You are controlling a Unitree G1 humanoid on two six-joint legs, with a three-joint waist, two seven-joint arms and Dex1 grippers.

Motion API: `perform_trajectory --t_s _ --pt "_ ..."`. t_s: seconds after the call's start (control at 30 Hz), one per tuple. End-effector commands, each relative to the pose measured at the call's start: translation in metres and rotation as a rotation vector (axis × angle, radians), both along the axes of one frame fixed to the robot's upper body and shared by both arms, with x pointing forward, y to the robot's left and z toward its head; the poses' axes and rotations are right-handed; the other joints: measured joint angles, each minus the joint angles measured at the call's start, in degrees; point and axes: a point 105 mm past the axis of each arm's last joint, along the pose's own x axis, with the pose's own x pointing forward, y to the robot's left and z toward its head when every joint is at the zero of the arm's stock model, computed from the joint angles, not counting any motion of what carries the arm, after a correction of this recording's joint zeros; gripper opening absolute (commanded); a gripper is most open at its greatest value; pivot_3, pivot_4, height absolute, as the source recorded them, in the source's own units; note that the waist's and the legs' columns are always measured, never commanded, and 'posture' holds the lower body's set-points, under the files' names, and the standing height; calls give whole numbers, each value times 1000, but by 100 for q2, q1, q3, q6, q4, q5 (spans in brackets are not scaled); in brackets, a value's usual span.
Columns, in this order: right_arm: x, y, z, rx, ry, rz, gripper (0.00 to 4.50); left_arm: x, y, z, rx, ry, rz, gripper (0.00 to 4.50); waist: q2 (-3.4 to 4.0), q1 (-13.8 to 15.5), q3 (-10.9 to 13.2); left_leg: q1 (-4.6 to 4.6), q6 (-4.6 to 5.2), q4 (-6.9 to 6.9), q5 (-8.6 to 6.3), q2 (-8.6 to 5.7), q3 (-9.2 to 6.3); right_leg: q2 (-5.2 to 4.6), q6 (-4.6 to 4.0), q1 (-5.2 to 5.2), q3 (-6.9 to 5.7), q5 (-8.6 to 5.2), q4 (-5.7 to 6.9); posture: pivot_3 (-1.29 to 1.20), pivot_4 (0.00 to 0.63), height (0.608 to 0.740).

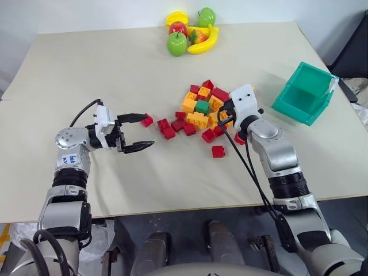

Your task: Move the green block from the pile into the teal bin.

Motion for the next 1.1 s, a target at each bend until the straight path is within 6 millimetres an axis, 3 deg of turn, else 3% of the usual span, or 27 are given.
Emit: perform_trajectory --t_s 0.03,0.13,0.23,0.4,0.6,0.7,0.77,1.0,1.1 --pt "-16 4 34 77 -87 132 19 0 1 9 -4 -49 6 4500 0 20 0 -1 1 1 0 -1 0 -2 0 0 0 0 0 0 150 740" --pt "-39 -1 48 82 -107 289 19 0 1 9 -6 -47 9 4500 0 91 2 -2 4 0 -2 -2 0 -4 0 1 0 0 -3 0 150 740" --pt "-63 -17 55 54 -71 403 578 0 2 8 -5 -45 13 4500 -2 158 4 -5 10 0 -6 -4 0 -4 1 4 -3 0 -13 0 150 740" --pt "-87 -52 62 23 -12 417 2219 -1 4 7 -8 -45 14 4500 -5 236 8 -4 13 2 -7 -3 -1 -4 3 17 -9 1 -24 0 150 740" --pt "-101 -90 61 -53 68 320 4347 -2 7 7 -7 -43 17 4500 -9 295 14 -3 13 6 -7 -1 5 -3 4 17 -7 2 -23 0 150 740" --pt "-104 -93 61 -67 85 308 4483 -2 9 8 -5 -41 19 4500 -10 292 15 -3 13 6 -7 -1 6 -4 4 17 -7 2 -23 0 150 740" --pt "-101 -89 62 -61 88 301 4483 -1 9 8 -5 -40 19 4500 -11 290 15 -3 13 7 -7 -1 7 -4 5 17 -6 2 -23 0 150 740" --pt "-52 -58 58 -1 164 229 4483 2 3 10 -14 -48 12 4500 -14 278 21 4 6 16 -3 6 7 -6 3 15 -4 3 -22 0 150 740" --pt "-14 -43 48 8 203 176 4483 1 -1 10 -18 -54 5 4500 -13 272 22 -2 8 16 -3 0 9 -11 5 14 -2 4 -12 0 150 740"
